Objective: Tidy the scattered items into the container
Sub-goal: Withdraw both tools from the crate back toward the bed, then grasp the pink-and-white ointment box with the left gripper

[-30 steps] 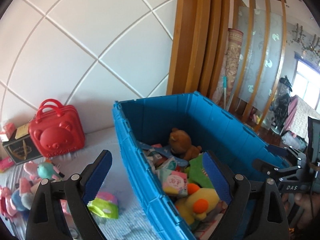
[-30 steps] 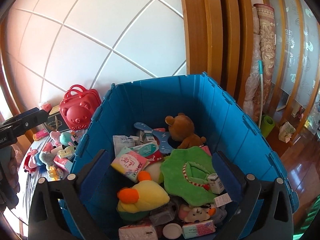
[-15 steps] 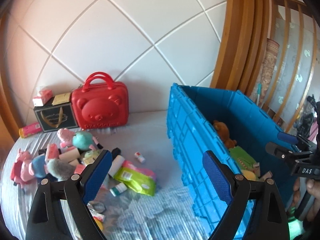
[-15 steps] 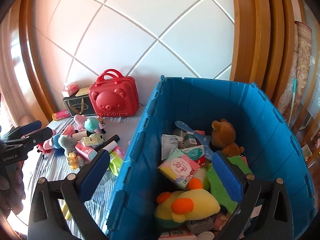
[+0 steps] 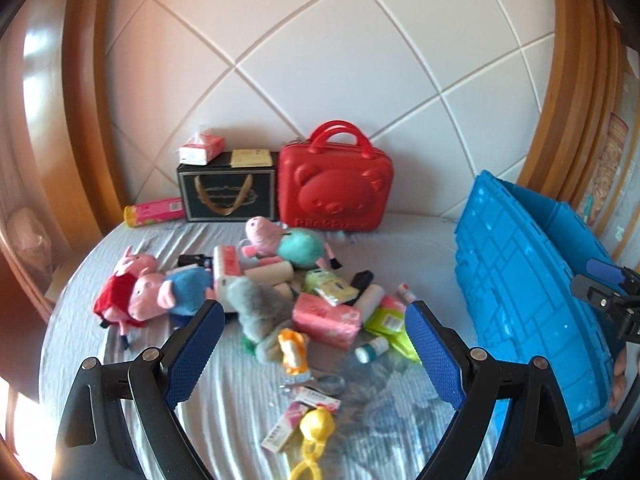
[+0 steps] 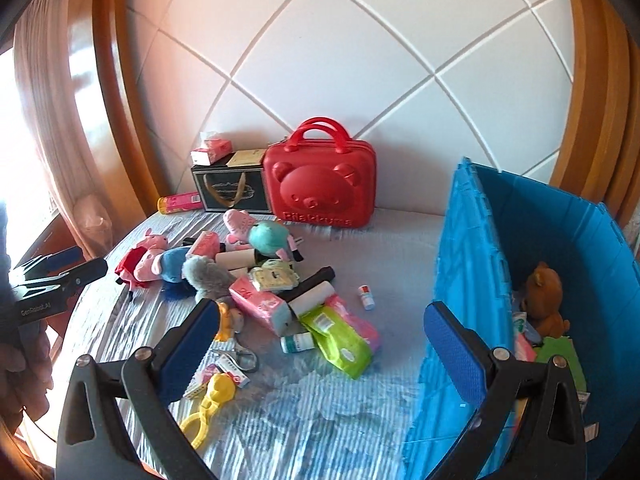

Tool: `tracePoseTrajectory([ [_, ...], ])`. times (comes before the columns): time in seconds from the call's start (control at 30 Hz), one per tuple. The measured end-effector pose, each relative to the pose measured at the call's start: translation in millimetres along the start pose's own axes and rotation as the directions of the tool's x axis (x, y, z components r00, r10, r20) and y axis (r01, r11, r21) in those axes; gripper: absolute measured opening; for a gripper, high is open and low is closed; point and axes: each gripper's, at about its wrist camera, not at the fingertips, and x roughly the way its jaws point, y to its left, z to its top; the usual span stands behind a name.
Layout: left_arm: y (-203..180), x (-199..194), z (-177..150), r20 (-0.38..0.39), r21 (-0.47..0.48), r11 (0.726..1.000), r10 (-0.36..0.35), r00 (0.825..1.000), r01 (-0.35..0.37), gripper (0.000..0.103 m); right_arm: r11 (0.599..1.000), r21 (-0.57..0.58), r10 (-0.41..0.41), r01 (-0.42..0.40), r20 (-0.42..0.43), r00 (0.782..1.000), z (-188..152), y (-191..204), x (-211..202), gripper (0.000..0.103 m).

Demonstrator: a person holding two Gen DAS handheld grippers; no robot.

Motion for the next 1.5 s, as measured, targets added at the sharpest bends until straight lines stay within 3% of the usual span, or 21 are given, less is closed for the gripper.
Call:
tracePoseTrajectory([
  [0.27, 115.2, -1.5, -15.5, -0.033, -0.036, 0.996, 0.080, 0.996, -0.081, 0.093, 0.997, -0.057, 0.047, -0.051, -0.072, 0.996, -1.1, 102.3, 48.4, 0.103],
  [0.5, 158.1, 27.8, -45.0, -0.093, 0.030, 0.997, 0.070, 0.993, -0.067, 0.092, 0.997, -0.076, 0.003, -0.015, -0.157, 0.988, -38.3, 153.5, 96.2, 0.103],
  [0.67, 134.7, 68.1, -88.6, -0.181, 0.181, 0.983, -0.002, 0.983, 0.035, 0.089, 0.998, -0.055, -0.051, 0.037, -0.273, 0.961, -89.0, 162.7, 133.7, 0.103],
  [0.83, 94.5, 105.0, -136.8, -0.257, 0.313, 0.935, -0.088, 0.962, 0.169, 0.089, 0.996, -0.035, -0.093, 0.086, -0.362, 0.927, -130.2, 159.3, 159.3, 0.103],
  [1.0, 65.1, 147.2, -177.7, -0.352, 0.338, 0.895, -0.166, 0.921, 0.290, 0.086, 0.995, -0.042, -0.103, 0.095, -0.413, 0.905, -160.8, 156.4, 181.8, 0.103],
  [1.13, 48.7, 174.9, -207.9, -0.411, 0.345, 0.873, -0.189, 0.892, 0.344, 0.078, 0.996, -0.021, -0.091, 0.091, -0.442, 0.892, -178.4, 152.4, 203.2, 0.103],
  [1.27, 41.2, 187.0, -220.5, -0.406, 0.355, 0.872, -0.179, 0.896, 0.335, 0.073, 0.997, -0.014, -0.078, 0.080, -0.445, 0.892, -185.0, 152.7, 216.7, 0.103],
  [1.37, 40.8, 193.9, -223.0, -0.406, 0.341, 0.881, -0.175, 0.897, 0.326, 0.063, 0.997, -0.007, -0.070, 0.075, -0.446, 0.892, -188.4, 152.5, 220.6, 0.103],
  [1.5, 36.6, 197.2, -225.2, -0.398, 0.348, 0.871, -0.196, 0.896, 0.346, 0.062, 0.997, -0.002, -0.064, 0.071, -0.463, 0.884, -196.0, 152.1, 225.6, 0.103],
])
